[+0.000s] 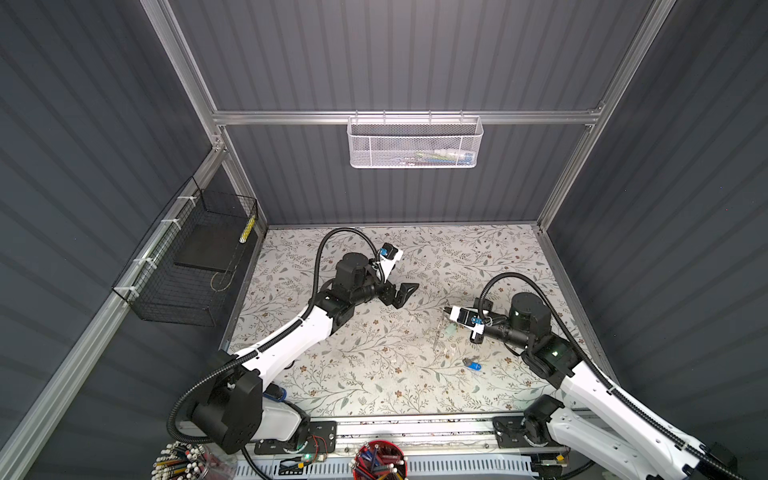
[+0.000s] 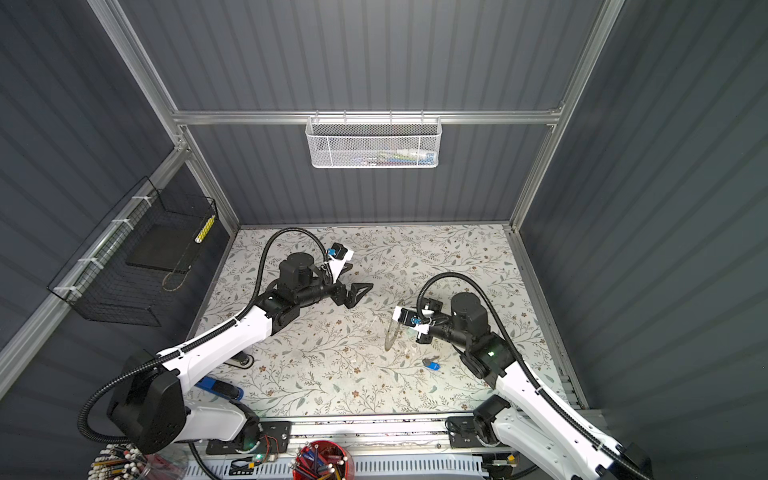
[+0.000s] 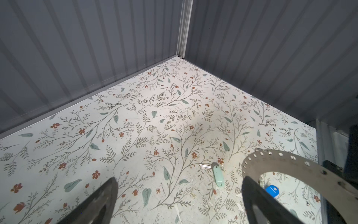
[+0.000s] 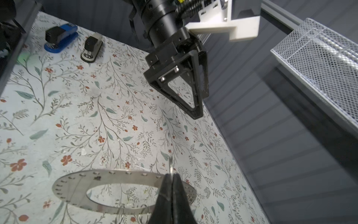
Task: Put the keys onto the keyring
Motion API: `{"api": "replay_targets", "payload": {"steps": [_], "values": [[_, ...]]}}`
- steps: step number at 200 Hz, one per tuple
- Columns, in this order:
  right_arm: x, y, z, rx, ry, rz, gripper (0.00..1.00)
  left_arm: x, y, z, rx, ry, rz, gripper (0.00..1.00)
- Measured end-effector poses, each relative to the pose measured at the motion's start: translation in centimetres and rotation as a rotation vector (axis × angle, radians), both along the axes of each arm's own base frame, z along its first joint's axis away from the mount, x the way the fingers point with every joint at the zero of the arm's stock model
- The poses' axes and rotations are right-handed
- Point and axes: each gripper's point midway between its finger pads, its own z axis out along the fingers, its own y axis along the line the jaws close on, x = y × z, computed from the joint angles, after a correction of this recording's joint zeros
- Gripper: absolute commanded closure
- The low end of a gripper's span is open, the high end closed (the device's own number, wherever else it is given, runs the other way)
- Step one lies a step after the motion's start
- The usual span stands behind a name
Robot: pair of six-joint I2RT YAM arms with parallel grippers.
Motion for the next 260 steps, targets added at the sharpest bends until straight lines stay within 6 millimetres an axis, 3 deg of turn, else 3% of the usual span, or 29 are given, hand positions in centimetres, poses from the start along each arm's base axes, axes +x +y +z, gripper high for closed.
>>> {"api": "replay_targets", "payload": {"steps": [37,57,71,92,114,154,215,260], "values": [[1.4,-0.7,-1.1,-0.078,-0.098,-0.053,1.0,1.5,-1.1,-1.6,0.021,0.091,0.01,0.0],[2.0,-0.8,-1.2,-0.101,-0.135,-0.069,1.0,1.2,-1.6,-2.5,0.016,0.123,-0.022,0.01],[2.3,-0.9,-1.2,-0.113,-0.15,-0.078,1.0,0.6,-1.8,-2.6,-0.004,0.109,-0.054,0.14],[2.6,-1.0,-1.2,-0.12,-0.16,-0.089,1.0,-0.3,-2.0,-2.4,0.007,0.067,-0.102,0.47],[2.8,-1.0,-1.1,-0.117,-0.167,-0.099,1.0,-1.6,-2.7,-1.6,0.057,-0.032,-0.164,0.59],[2.9,-0.9,-0.8,-0.092,-0.159,-0.104,0.99,-6.5,-4.5,0.4,0.117,-0.305,-0.323,0.65],[1.5,0.0,-1.7,-0.057,-0.043,-0.029,0.98,-7.1,-5.0,0.5,0.144,-0.443,-0.398,0.69],[1.4,0.3,-0.9,0.003,0.058,0.003,0.97,-8.8,-5.7,0.6,0.14,-0.5,-0.495,0.72]]}}
